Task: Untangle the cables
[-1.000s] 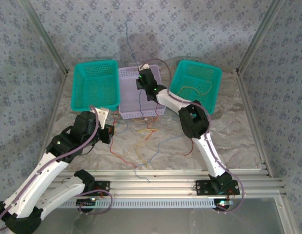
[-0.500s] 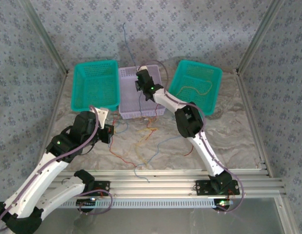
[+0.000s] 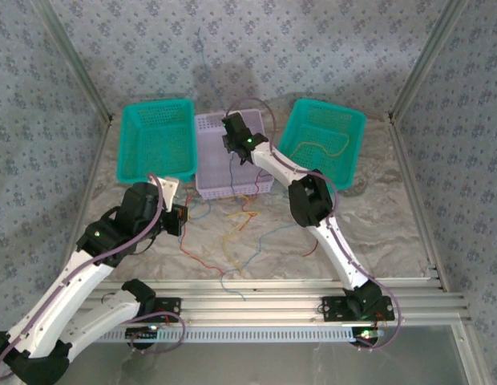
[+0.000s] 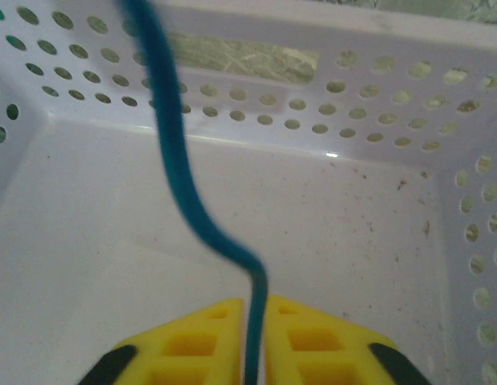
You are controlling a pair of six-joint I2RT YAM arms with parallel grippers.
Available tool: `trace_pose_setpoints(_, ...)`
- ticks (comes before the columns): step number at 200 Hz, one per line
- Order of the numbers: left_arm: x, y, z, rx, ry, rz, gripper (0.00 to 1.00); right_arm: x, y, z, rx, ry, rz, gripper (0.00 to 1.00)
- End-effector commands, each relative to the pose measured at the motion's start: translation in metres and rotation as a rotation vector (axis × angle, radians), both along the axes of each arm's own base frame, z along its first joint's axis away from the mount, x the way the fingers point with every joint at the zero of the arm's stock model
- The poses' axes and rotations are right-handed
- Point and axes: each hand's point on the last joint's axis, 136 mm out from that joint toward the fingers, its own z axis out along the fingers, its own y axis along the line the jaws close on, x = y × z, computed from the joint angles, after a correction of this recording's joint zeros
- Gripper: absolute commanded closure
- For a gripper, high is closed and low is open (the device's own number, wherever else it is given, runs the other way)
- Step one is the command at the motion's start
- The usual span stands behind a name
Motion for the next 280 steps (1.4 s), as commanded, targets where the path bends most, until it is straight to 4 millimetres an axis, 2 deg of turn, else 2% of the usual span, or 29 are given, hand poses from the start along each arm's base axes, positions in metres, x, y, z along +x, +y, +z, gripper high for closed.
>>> trace_pose_setpoints(1,0.003,0.003,0.002,0.012,-0.023,0.007,1.00,-0.003,-0.003,-0.012,-0.010,0.038,-0.013,0.75)
trace_pose_setpoints(17,0.003,0.003,0.003,0.011,-0.023,0.009,1.00,-0.002,-0.001,-0.007,0.018,0.031,-0.008,0.66)
trace_pose_setpoints(46,0.003,0.004,0.002,0.016,-0.023,0.009,1.00,0.001,-0.002,0.010,0.063,0.003,-0.015,0.57)
trace_pose_setpoints(66,0.003,0.005,0.002,0.017,-0.025,0.012,1.00,0.002,-0.007,0.034,0.105,-0.030,-0.031,0.52)
trace_pose_setpoints(93,0.003,0.005,0.002,0.021,-0.026,0.014,1.00,-0.005,-0.012,0.084,0.140,-0.097,-0.035,0.51)
trace_pose_setpoints(122,0.004,0.006,0.003,0.022,-0.028,0.016,1.00,-0.029,-0.022,0.148,0.150,-0.195,-0.003,0.49)
trace_pose_setpoints(135,0.004,0.007,0.003,0.026,-0.029,0.020,1.00,-0.045,-0.030,0.167,0.159,-0.203,0.004,0.49)
trace_pose_setpoints(154,0.004,0.008,0.003,0.026,-0.028,0.024,1.00,-0.076,-0.037,0.184,0.164,-0.188,0.046,0.49)
trace_pose_setpoints(173,0.004,0.008,0.003,0.024,-0.032,0.028,1.00,-0.111,-0.037,0.188,0.187,-0.172,0.112,0.48)
trace_pose_setpoints(182,0.004,0.008,0.003,0.025,-0.031,0.027,1.00,-0.123,-0.033,0.190,0.228,-0.161,0.153,0.43)
trace_pose_setpoints(197,0.005,0.007,0.002,0.025,-0.026,0.024,1.00,-0.130,-0.025,0.189,0.279,-0.123,0.210,0.41)
trace_pose_setpoints(208,0.005,0.006,0.002,0.024,-0.023,0.022,1.00,-0.124,-0.021,0.186,0.264,-0.096,0.233,0.40)
trace_pose_setpoints(210,0.005,0.006,0.001,0.025,-0.021,0.023,1.00,-0.124,-0.021,0.179,0.253,-0.075,0.237,0.40)
trace_pose_setpoints(216,0.005,0.006,0.001,0.026,-0.018,0.023,1.00,-0.118,-0.018,0.176,0.247,-0.049,0.250,0.40)
trace_pose_setpoints(242,0.005,0.006,0.001,0.024,-0.021,0.023,1.00,-0.095,0.005,0.160,0.256,0.059,0.315,0.40)
trace_pose_setpoints(265,0.004,0.006,0.001,0.026,-0.019,0.021,1.00,-0.056,0.016,0.147,0.298,0.090,0.315,0.39)
trace_pose_setpoints(280,0.005,0.005,0.000,0.026,-0.017,0.021,1.00,-0.034,0.016,0.129,0.358,0.131,0.291,0.35)
